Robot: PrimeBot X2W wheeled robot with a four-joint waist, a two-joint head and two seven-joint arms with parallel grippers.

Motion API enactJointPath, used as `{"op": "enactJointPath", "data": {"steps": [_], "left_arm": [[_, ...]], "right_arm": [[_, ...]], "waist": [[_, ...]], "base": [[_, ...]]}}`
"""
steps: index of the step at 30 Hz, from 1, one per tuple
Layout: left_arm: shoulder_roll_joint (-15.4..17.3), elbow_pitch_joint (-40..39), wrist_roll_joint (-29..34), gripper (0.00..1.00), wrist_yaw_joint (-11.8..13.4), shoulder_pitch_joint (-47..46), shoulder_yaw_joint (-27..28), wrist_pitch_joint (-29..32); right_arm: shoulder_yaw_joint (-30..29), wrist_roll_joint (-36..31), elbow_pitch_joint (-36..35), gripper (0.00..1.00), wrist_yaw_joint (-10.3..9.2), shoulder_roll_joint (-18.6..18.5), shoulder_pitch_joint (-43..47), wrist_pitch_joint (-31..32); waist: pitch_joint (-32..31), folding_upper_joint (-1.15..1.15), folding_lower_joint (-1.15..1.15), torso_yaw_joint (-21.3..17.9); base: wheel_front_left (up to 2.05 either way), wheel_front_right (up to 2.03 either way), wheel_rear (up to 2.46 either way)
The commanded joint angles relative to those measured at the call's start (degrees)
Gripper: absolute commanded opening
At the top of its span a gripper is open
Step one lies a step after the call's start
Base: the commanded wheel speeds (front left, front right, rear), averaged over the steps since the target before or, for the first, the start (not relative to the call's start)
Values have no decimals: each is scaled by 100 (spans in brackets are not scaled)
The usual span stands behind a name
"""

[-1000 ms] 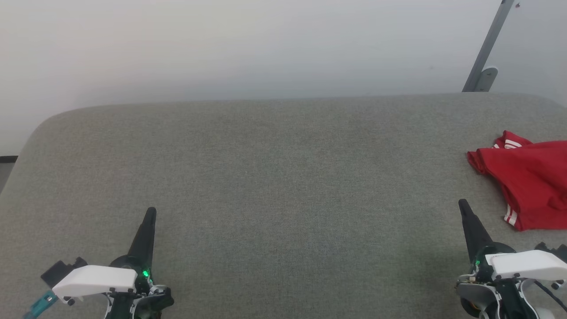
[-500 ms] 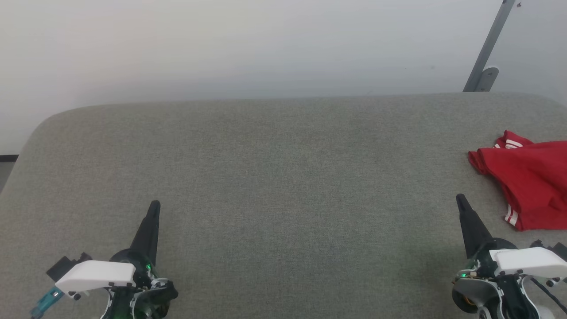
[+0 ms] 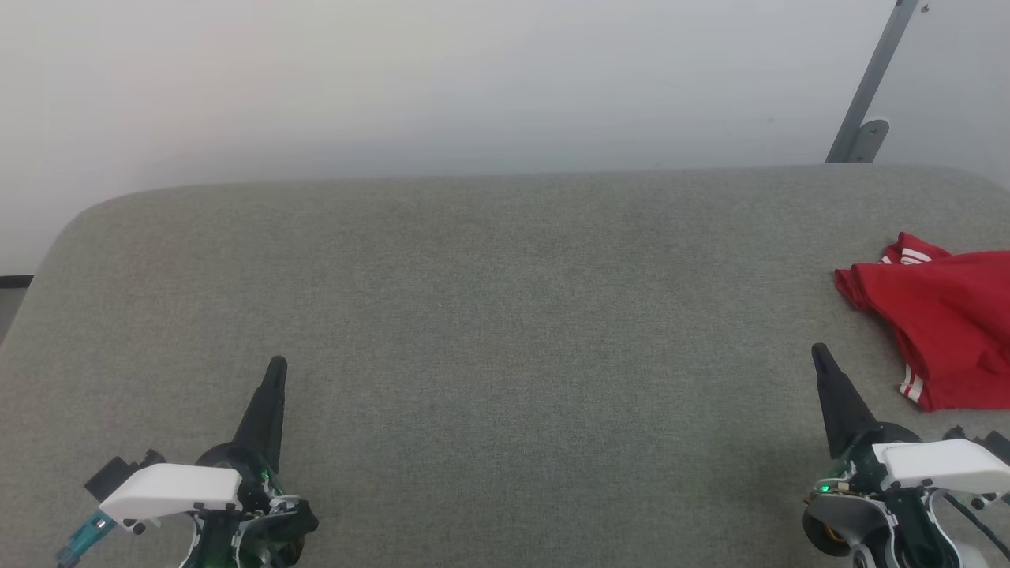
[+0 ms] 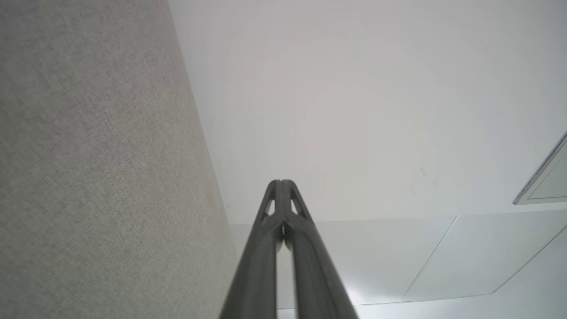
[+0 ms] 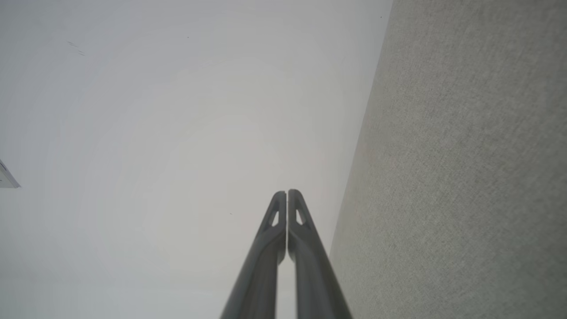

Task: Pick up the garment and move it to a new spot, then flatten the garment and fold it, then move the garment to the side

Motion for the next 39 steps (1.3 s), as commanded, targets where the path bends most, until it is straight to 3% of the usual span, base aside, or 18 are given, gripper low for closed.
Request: {"op": "enactJointPath", "data": {"steps": [1,39], "left_arm": [[-15,-3,-19,0,-16,-68,-2,21],[-15,-4,-20,0,-16,-68,-3,19]], "right_arm": [[6,23,-23,0,2,20,-31,18],[6,25,-22,0,2,20,-30,16]], "waist": [[0,0,0,0],[0,0,0,0]], "base": [[0,0,0],[0,0,0]]}}
